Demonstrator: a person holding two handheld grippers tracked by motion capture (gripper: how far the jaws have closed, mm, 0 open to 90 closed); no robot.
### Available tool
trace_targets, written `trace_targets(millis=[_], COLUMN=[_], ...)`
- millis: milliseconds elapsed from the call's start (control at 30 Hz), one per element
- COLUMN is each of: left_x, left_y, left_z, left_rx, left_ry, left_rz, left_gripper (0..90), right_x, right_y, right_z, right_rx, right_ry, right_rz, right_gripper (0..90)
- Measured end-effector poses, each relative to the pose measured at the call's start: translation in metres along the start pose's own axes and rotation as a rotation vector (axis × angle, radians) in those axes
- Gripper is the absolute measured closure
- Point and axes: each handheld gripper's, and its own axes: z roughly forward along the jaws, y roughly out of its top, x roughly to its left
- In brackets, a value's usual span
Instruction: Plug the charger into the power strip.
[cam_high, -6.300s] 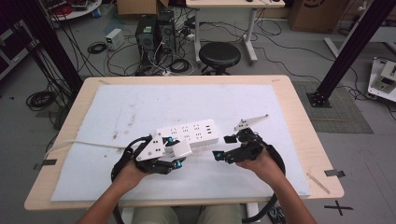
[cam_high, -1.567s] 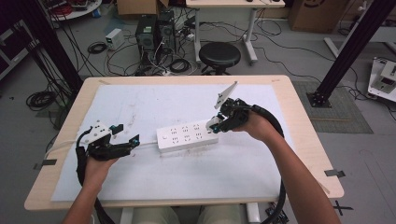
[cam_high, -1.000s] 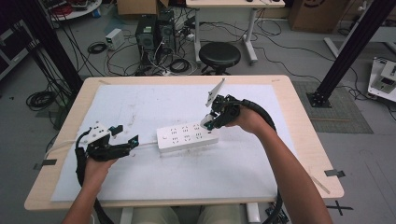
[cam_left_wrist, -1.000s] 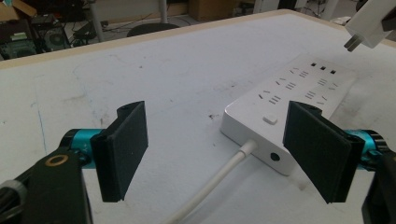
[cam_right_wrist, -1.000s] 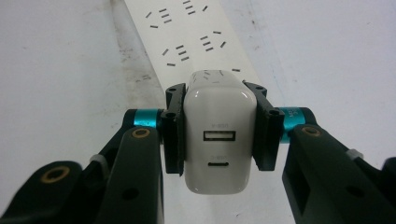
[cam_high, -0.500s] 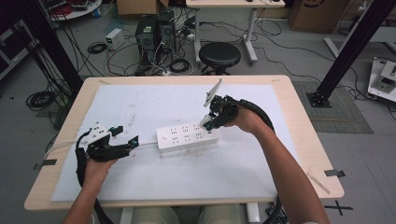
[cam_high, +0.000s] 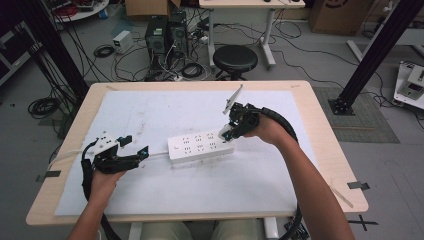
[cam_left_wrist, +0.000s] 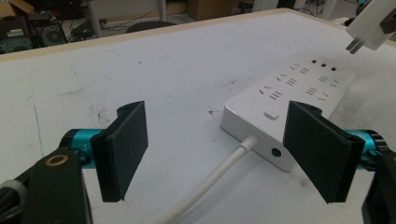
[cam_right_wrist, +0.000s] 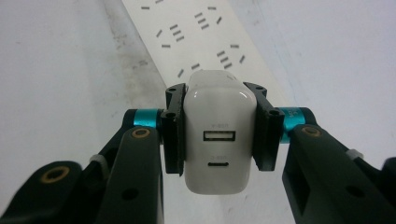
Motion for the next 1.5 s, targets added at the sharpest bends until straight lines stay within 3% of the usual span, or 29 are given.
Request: trace_targets(millis=[133, 200, 467, 567, 700, 767, 1200, 1500], left_x=[-0.001, -0.001, -0.003, -0.003, -0.003, -0.004, -0.004, -0.003], left_y=[0.0, 0.0, 0.001, 0.001, 0.001, 0.001, -0.001, -0.002], left_z=[-0.001, -0.001, -0.001, -0.001, -0.001, -0.001, 0.0, 0.0], left_rx=[-0.005, -0.006, -0.01, -0.007, -0.006, -0.01, -0.01, -0.012], left_ry=[-0.001, -0.001, 0.0, -0.001, -0.004, -0.003, -0.005, -0.007], left_rz=[0.0, 0.0, -0.003, 0.001, 0.001, -0.002, -0.008, -0.011], left_gripper=[22.2, 22.2, 22.2, 22.2, 22.2, 22.2, 22.2, 22.2], right_x=[0.0, 0.001, 0.013, 0.017, 0.022, 0.022, 0.016, 0.012], right_y=[-0.013, -0.021, -0.05, -0.056, -0.057, -0.056, -0.045, -0.029], right_z=[-0.01, -0.016, -0.032, -0.037, -0.043, -0.046, -0.049, -0.04], right_rx=[0.004, 0.003, 0.001, 0.02, 0.074, 0.092, 0.076, 0.022], right_ry=[0.011, 0.032, 0.034, -0.006, -0.103, -0.12, -0.163, -0.158], right_rz=[0.049, 0.104, 0.129, 0.096, 0.021, 0.001, -0.059, -0.099], right_gripper=[63.3, 63.2, 63.3, 63.3, 63.3, 63.3, 63.2, 63.2])
